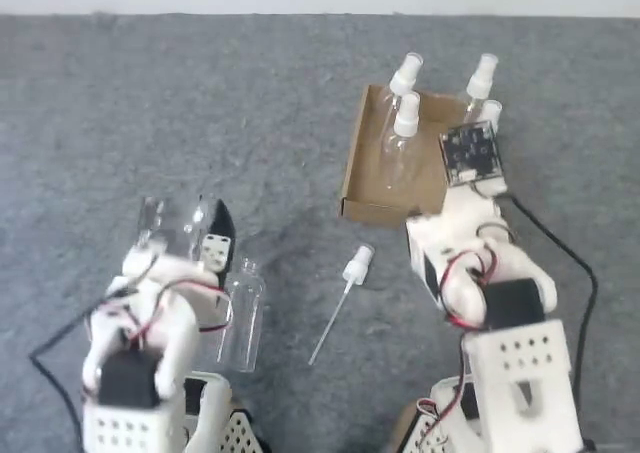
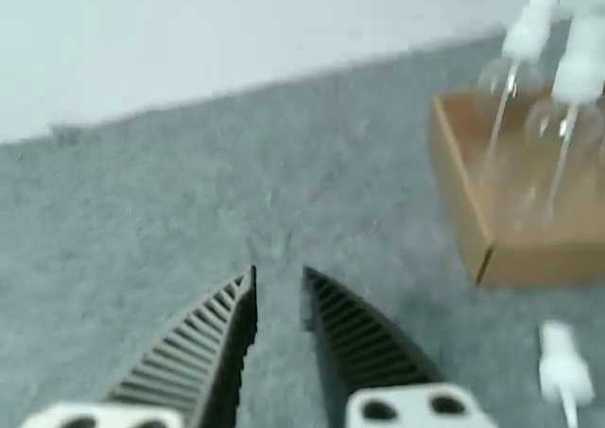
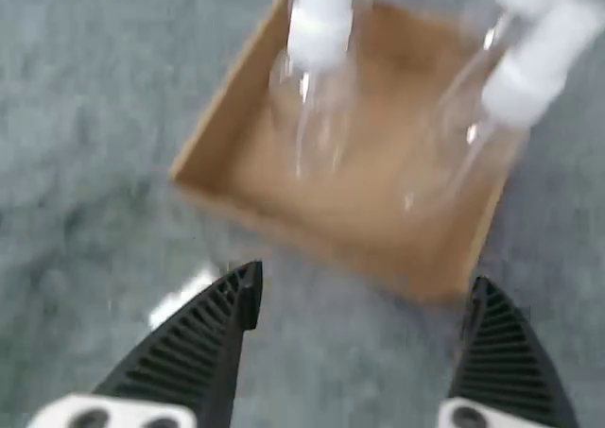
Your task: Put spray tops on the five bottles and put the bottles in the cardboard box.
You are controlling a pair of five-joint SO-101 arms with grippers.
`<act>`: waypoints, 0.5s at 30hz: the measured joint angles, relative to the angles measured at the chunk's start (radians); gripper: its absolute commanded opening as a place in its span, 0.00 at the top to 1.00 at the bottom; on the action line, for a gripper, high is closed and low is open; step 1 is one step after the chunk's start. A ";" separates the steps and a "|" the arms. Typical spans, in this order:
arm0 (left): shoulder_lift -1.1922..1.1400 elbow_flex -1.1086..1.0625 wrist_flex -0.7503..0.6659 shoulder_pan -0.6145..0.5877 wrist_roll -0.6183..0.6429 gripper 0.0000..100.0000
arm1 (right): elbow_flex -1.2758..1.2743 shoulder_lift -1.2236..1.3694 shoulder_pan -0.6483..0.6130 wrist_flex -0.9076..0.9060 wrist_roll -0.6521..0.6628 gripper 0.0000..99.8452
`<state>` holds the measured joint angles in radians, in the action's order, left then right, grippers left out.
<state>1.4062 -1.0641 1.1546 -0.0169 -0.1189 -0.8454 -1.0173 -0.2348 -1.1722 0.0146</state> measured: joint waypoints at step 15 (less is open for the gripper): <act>-0.806 0.338 0.071 0.390 -0.084 0.81 | -0.199 -0.213 0.195 -0.124 0.127 0.72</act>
<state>0.6007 -0.7265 1.2252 0.3728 -0.2033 -1.0449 -1.2306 -0.0399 -1.2965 0.1419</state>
